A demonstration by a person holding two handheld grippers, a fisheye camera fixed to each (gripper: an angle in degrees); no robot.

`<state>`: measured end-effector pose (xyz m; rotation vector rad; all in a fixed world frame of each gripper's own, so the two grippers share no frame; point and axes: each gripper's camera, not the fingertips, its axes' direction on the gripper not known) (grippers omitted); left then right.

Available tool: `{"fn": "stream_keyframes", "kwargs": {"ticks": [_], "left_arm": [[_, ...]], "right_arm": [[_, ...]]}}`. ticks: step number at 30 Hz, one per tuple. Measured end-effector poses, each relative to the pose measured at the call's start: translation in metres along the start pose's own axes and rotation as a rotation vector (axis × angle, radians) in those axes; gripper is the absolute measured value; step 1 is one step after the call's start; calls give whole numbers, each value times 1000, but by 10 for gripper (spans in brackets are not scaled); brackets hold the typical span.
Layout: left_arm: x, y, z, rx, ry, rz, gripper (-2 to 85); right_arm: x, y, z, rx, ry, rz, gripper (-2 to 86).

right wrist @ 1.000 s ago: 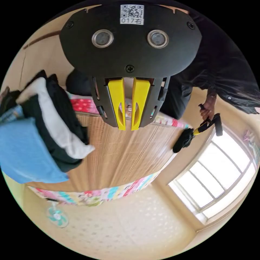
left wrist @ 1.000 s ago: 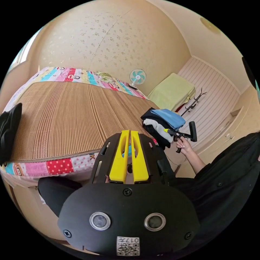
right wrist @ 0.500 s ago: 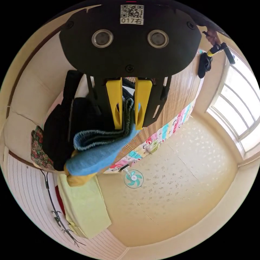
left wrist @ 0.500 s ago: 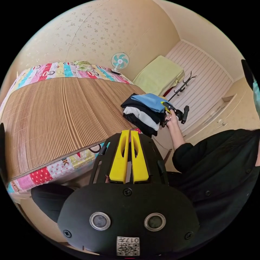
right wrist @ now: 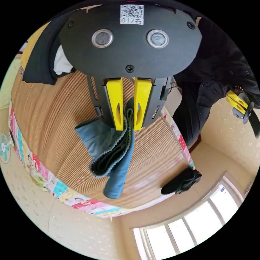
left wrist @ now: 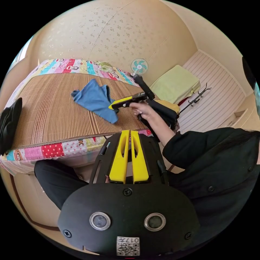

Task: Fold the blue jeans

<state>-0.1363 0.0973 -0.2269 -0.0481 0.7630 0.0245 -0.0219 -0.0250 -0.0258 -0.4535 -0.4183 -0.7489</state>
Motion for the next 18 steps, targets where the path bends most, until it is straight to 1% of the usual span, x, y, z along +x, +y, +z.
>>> {"fn": "stream_keyframes", "kwargs": {"ticks": [2,3,4,5,6,8,11,13,14,16,18], "left_arm": [[-5,-2,-1,-5,-17,-13,-8],[-10,-4,-1,-11,-33,-18,-7],[-13,-5,0,-16,-42,-19,-5],[-19,-9,4,-31,-60,-19,-2],[-26,-14,11,-52,-82,-13,5],[-39,-25,25,-97,-119,2,18],[-68,-47,54,-185,-205,-8,51],[-87,-61,71,-206,-219,-38,72],[-98,-70,82,-196,-228,-53,85],[-115,-81,101,-192,-257,-74,82],[-136,-90,126,-241,-252,-138,61]], "right_arm": [[-20,9,33,15,-78,46,44],[-33,22,37,84,-115,38,36],[-38,29,37,113,-143,33,33],[-42,43,37,139,-234,31,27],[-41,52,43,108,-346,28,20],[-42,67,52,49,-422,3,13],[-55,100,48,17,-277,-21,8],[-63,117,39,20,-224,-30,7],[-67,126,32,41,-206,-24,6],[-76,138,16,118,-138,-17,6],[-102,146,1,207,39,-79,6]]}}
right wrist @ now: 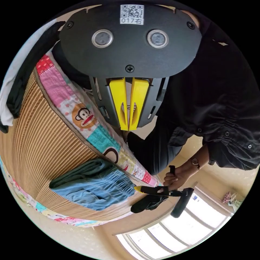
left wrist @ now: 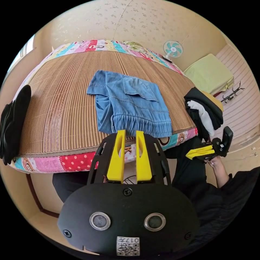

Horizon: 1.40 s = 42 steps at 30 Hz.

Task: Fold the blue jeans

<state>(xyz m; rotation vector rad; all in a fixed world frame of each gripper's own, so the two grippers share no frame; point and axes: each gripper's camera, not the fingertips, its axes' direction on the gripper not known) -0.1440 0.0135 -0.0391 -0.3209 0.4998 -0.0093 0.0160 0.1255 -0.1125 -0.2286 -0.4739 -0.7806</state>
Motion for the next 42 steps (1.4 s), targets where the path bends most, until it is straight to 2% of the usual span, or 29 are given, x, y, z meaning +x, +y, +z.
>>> {"fn": "stream_keyframes", "kwargs": {"ticks": [5,9,14,18,22,25,27,30,32,35,37,39,42], "left_arm": [[-13,-1,-1,32,86,-70,40],[-13,9,-28,61,102,-33,-2],[-7,28,-54,104,114,15,-6],[-12,50,-53,81,-1,40,-6],[-30,72,-50,58,61,6,-5],[-42,90,-51,70,119,-10,-5],[-48,100,-51,83,170,-17,-3],[-49,107,-49,121,259,-26,12],[-46,108,-44,131,310,-40,47],[-40,108,-26,95,373,-92,101],[-31,111,-18,91,345,-102,128],[-13,116,-17,138,254,-90,163],[13,120,-20,253,212,-39,173]], "right_arm": [[-37,-19,0,50,306,-55,16],[-50,-43,13,57,487,-160,68],[-51,-79,46,-65,554,-423,87],[-52,-91,71,-221,564,-665,106],[-33,-94,43,-166,421,-643,90],[9,-95,-14,65,202,-430,59],[61,-87,-55,241,-24,-193,46],[106,-63,-93,450,-253,-19,39],[115,-51,-114,551,-339,6,37],[111,-41,-153,677,-369,-6,36],[101,-41,-178,710,-328,-36,35],[88,-42,-208,749,-277,-64,34],[73,-37,-239,803,-236,-89,33]]}}
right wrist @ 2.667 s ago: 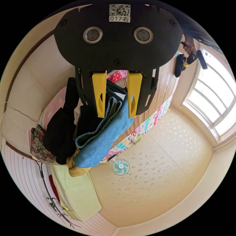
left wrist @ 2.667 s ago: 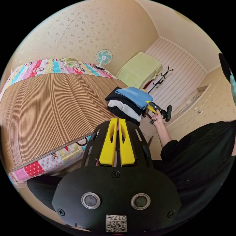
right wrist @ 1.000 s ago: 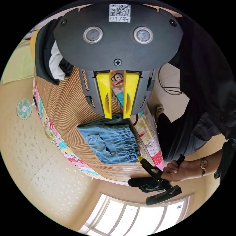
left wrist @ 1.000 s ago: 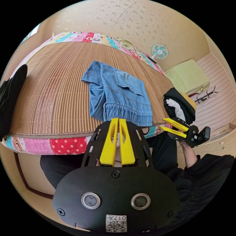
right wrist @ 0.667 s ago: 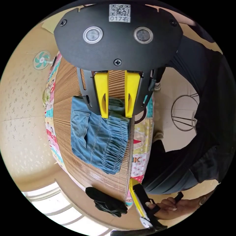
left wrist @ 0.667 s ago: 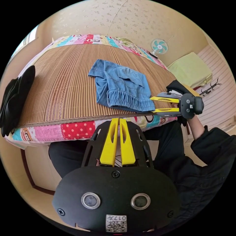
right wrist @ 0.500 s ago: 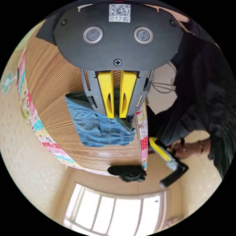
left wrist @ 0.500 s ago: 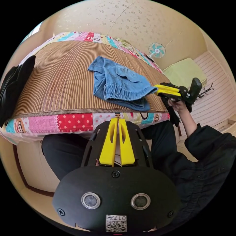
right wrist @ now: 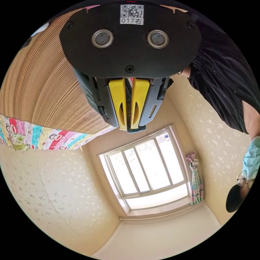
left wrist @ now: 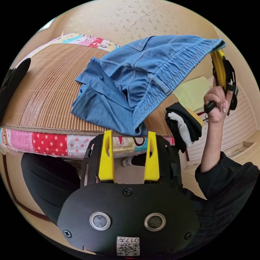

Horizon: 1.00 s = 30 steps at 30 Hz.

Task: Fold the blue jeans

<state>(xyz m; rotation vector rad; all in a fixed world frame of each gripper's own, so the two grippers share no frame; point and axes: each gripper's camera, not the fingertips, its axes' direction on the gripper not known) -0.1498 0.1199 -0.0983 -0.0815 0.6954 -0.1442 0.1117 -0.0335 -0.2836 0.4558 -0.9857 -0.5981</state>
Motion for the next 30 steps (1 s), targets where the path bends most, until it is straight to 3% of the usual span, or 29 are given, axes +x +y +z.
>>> {"fn": "stream_keyframes", "kwargs": {"ticks": [4,7,11,16,18,23,25,30], "left_arm": [[38,-2,4,71,77,158,160],[56,2,0,68,14,204,84],[46,22,-60,70,96,276,42],[66,14,-190,361,-137,353,43],[106,2,-264,594,-260,455,43],[173,-2,-361,881,-177,683,43],[188,2,-369,906,-168,718,43],[205,-63,-325,808,-299,685,38]], "right_arm": [[-13,-8,-27,100,6,21,32],[-12,-8,-54,175,23,65,31],[8,2,-127,309,79,185,30],[-22,11,-200,458,142,155,27],[-67,1,-223,560,160,55,26],[-150,-9,-284,762,189,-175,23],[-170,-4,-300,779,242,-218,23],[-143,-19,-269,663,694,-184,18]]}}
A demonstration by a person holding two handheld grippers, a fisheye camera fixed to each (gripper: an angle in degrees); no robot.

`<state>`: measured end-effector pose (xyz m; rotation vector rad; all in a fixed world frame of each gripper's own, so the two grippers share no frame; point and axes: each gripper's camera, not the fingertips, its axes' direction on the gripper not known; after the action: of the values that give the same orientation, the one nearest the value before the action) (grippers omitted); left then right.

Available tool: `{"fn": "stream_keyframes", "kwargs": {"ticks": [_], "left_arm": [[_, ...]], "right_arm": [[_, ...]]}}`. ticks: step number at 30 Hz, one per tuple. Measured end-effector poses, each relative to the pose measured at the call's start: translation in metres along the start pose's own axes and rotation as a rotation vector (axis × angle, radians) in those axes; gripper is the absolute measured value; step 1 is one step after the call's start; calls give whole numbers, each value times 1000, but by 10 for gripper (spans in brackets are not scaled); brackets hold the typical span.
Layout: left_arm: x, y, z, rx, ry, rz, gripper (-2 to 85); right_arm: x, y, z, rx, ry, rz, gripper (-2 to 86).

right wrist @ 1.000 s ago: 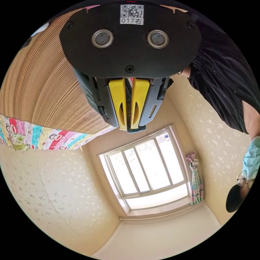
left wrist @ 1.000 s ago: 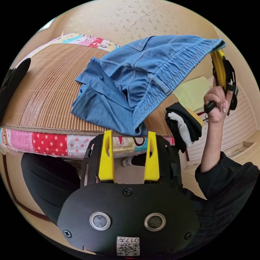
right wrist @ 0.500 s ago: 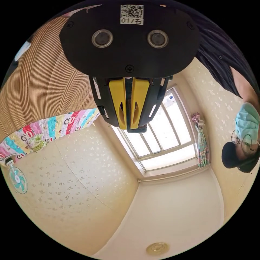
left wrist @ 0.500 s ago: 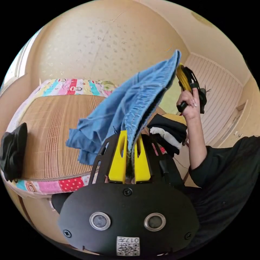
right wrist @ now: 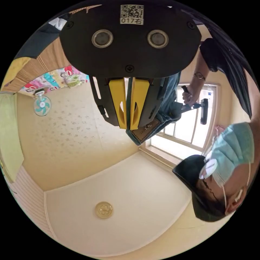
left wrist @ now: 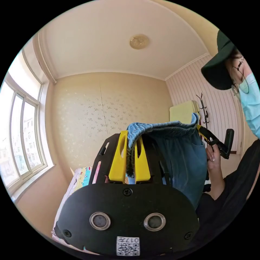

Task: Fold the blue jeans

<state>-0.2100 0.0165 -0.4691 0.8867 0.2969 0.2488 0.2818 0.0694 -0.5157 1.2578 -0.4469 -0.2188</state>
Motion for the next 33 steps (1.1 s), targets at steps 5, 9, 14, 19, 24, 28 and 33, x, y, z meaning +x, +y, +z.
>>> {"fn": "stream_keyframes", "kwargs": {"ticks": [5,9,14,19,24,28,33], "left_arm": [[-81,-61,210,-394,-57,-134,49],[-171,-10,278,-569,98,-483,82],[-173,124,259,-695,159,-447,92],[-111,275,242,-996,377,-511,100],[-23,350,206,-1120,466,-585,123],[-14,345,182,-1000,300,-608,123],[-99,312,155,-690,511,-776,37]], "right_arm": [[85,-2,212,-298,192,0,15],[169,42,315,-658,207,111,9],[160,161,256,-758,84,10,9],[145,332,206,-1064,10,119,18],[123,481,180,-1337,-128,507,62],[142,551,161,-1191,-312,1117,79],[154,540,185,-1018,-513,1172,28]]}}
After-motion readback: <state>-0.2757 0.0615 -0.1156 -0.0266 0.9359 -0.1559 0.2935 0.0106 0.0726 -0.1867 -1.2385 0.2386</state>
